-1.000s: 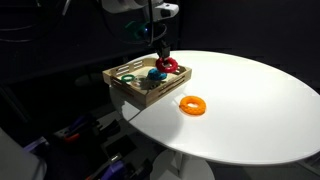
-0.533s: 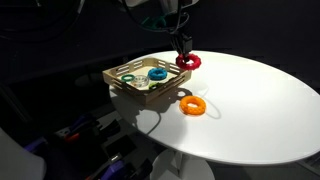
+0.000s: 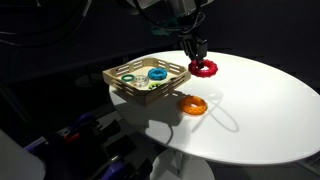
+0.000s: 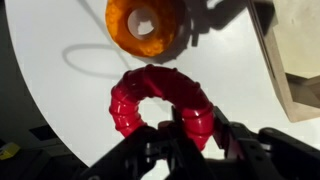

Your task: Remove the red ring from the wooden tray and put it on top of the orange ring that is on the table

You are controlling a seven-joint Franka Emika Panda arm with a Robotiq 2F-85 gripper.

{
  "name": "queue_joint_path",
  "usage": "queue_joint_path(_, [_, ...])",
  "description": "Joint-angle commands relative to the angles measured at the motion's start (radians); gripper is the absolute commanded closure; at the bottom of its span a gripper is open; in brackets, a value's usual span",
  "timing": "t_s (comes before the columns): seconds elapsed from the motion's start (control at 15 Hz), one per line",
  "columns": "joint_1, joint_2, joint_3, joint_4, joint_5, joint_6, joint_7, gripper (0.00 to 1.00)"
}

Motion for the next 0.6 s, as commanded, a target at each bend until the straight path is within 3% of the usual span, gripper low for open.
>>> queue_joint_path(0.0, [-0.017,-0.021,-0.01,-0.034,-0.06,-0.024,0.042,0.9])
queue_joint_path(0.53, [-0.033,-0.024,-0.016,-0.13,-0.149,-0.015,0.098,0.9])
